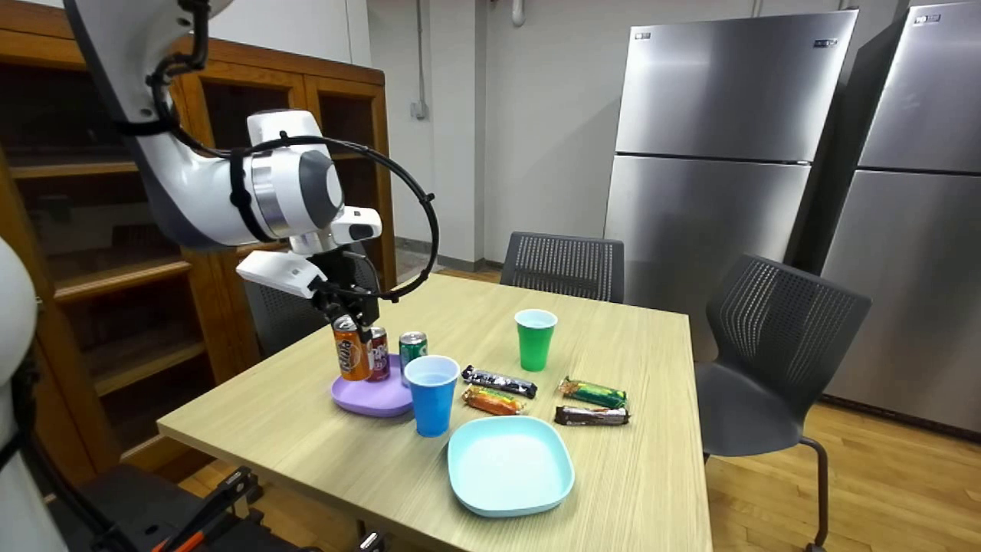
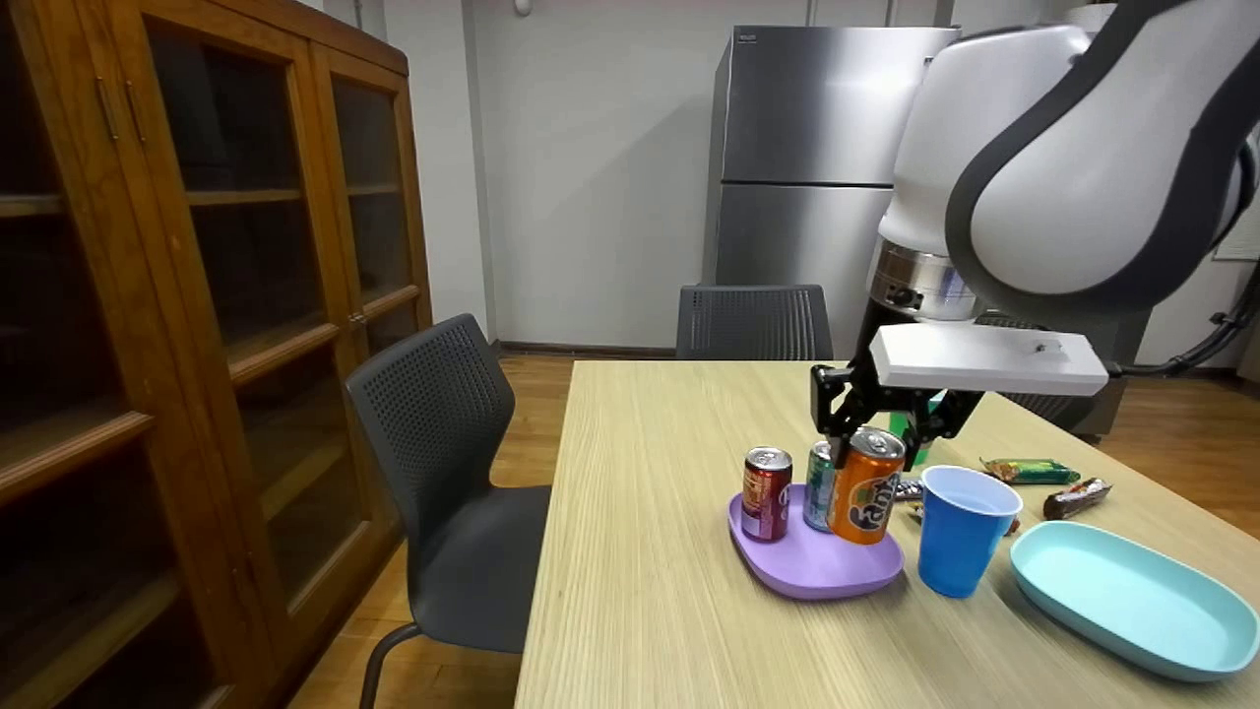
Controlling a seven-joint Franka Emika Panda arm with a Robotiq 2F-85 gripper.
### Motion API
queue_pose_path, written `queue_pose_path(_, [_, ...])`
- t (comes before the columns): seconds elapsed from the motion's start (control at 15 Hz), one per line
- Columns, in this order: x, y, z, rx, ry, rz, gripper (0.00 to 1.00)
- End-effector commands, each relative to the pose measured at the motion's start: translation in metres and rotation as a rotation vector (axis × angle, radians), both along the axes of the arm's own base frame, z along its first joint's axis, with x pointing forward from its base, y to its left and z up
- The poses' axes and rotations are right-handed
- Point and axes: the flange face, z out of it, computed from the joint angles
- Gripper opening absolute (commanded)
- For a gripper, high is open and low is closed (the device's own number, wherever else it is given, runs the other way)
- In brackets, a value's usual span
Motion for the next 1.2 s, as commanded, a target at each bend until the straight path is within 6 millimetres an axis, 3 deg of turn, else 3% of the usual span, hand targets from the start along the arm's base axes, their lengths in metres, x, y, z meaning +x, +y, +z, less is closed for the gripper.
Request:
queue_pose_path(0.0, [0.023,0.005,-0.014,-0.017,-0.013,-0.020,0.38])
queue_pose_path(0.6, [0.048,0.018,-0.063,-0.051,0.027,-0.049,0.38])
queue_pose_path(1.13, [0.061,0.012,-0.080,-0.071,0.032,-0.071,0.38])
